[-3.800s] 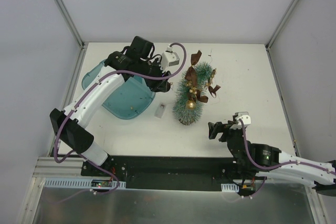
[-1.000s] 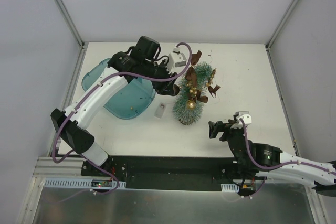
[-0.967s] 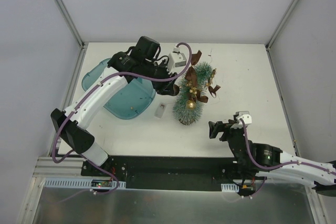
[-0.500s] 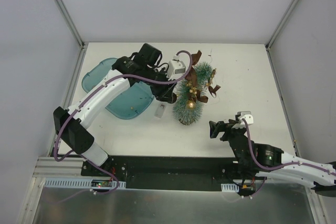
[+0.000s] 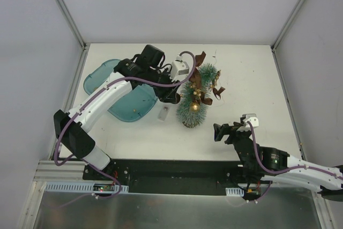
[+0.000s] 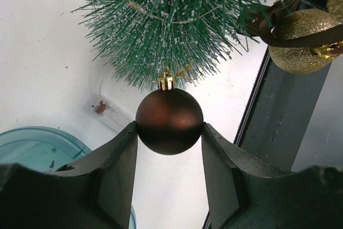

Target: Decorate the small christmas tree

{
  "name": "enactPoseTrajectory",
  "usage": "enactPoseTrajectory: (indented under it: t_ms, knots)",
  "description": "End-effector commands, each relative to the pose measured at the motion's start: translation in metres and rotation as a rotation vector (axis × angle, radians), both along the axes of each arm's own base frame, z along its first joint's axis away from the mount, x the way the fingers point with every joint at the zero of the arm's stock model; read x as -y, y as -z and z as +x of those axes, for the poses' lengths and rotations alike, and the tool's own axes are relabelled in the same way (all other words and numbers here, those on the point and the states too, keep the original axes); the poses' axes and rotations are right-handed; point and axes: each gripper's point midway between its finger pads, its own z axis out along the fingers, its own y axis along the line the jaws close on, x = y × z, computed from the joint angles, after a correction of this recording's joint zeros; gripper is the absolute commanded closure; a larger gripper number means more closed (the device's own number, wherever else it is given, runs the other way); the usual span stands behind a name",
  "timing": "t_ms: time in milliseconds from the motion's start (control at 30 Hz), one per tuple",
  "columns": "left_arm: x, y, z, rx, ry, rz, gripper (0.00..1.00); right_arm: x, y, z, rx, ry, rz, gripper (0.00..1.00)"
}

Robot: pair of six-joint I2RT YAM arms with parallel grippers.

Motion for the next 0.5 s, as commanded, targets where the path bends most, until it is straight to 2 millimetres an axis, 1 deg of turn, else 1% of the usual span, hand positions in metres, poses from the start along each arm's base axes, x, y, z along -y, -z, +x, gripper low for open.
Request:
enactPoseTrajectory:
  t_ms: [0,100,367,400,467]
  knots:
    - [0.002,-0.028,-0.001,0.080,0.007,-0.050,1.00,0.003,-0.014,0.003,0.022,0.024,0.031,0.02]
    - [0.002,-0.031,0.002,0.093,0.000,-0.052,1.00,0.002,-0.014,0.003,0.020,0.023,0.033,0.02]
    - [0.008,-0.048,0.007,0.131,0.004,-0.084,1.00,0.001,-0.015,0.003,0.019,0.022,0.036,0.02]
    - [0.009,-0.049,0.006,0.128,0.011,-0.091,1.00,0.001,-0.015,0.003,0.019,0.022,0.035,0.02]
    - [0.011,-0.045,0.003,0.110,0.024,-0.093,1.00,0.001,-0.015,0.003,0.018,0.023,0.034,0.02]
